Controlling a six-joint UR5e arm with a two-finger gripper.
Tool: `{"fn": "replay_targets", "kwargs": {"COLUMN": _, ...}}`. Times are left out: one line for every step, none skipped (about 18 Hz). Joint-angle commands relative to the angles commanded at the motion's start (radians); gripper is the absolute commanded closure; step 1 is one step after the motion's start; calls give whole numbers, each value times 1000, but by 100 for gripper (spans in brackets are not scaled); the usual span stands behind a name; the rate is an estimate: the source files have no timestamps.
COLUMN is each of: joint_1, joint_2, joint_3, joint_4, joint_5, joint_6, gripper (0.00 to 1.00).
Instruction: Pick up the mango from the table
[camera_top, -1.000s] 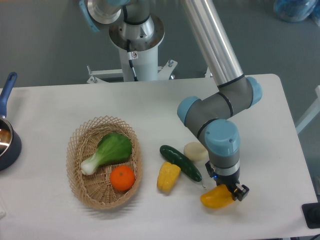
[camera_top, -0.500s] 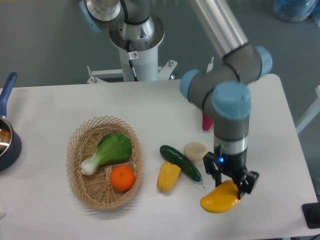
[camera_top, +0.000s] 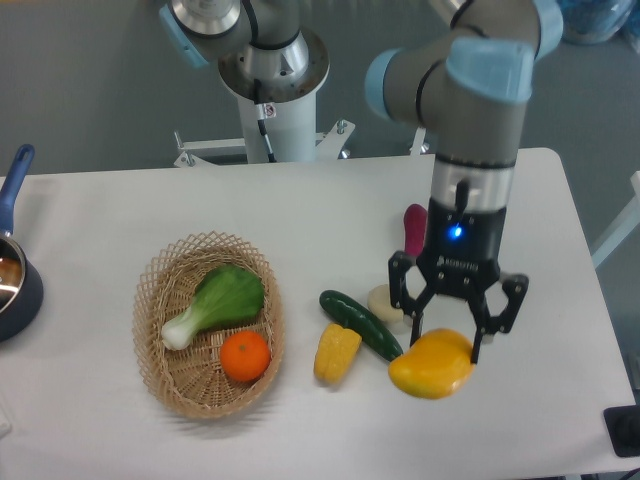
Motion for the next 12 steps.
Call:
{"fn": "replay_targets", "kwargs": {"joint_1": 5, "joint_2": 5, "joint_3": -3, "joint_4": 0, "joint_5": -12, "joint_6": 0, "gripper": 41}}
{"fn": "replay_targets", "kwargs": {"joint_1": 8, "joint_2": 8, "joint_3": -9, "joint_4": 0, "joint_5": -19, "joint_6": 0, "gripper": 41}}
{"fn": "replay_targets", "kwargs": {"joint_1": 17, "joint_2": 17, "joint_3": -21, "joint_4": 0, "joint_5": -19, "joint_6": 5, "gripper": 41}}
{"fn": "replay_targets", "kwargs": {"joint_1": 23, "joint_2": 25, "joint_3": -32, "joint_4": 2, "joint_5": -19, "joint_6": 8, "gripper": 41}}
{"fn": "replay_targets", "kwargs": {"joint_1": 25, "joint_2": 26, "joint_3": -35, "joint_4": 2, "joint_5": -19, "joint_6": 8, "gripper": 41}}
{"fn": "replay_targets", "kwargs": {"joint_1": 25, "joint_2": 26, "joint_3": -34, "joint_4": 3, "joint_5": -19, "joint_6": 8, "gripper": 41}}
{"fn": "replay_targets", "kwargs": {"joint_1": 26, "joint_2": 28, "joint_3": -35, "joint_4": 3, "joint_5": -19, "joint_6": 8, "gripper": 41}}
{"fn": "replay_targets", "kwargs": {"joint_1": 26, "joint_2": 28, "joint_3": -34, "joint_4": 3, "joint_5": -20, "joint_6": 8, "gripper": 41}}
{"fn": "replay_targets", "kwargs": {"joint_1": 26, "joint_2": 29, "joint_3": -34, "joint_4": 3, "joint_5": -19, "joint_6": 8, "gripper": 41}}
{"fn": "replay_targets", "kwargs": {"joint_1": 28, "joint_2": 32, "joint_3": -34, "joint_4": 3, "joint_5": -20, "joint_6": 6, "gripper": 41}}
{"fn": "replay_targets", "kwargs": {"joint_1": 28, "joint_2": 32, "joint_3": -34, "joint_4": 3, "joint_5": -19, "joint_6": 5, "gripper": 41}}
{"fn": "replay_targets", "kwargs": {"joint_1": 28, "joint_2": 32, "joint_3": -35, "joint_4": 3, "joint_5": -19, "joint_6": 5, "gripper": 41}}
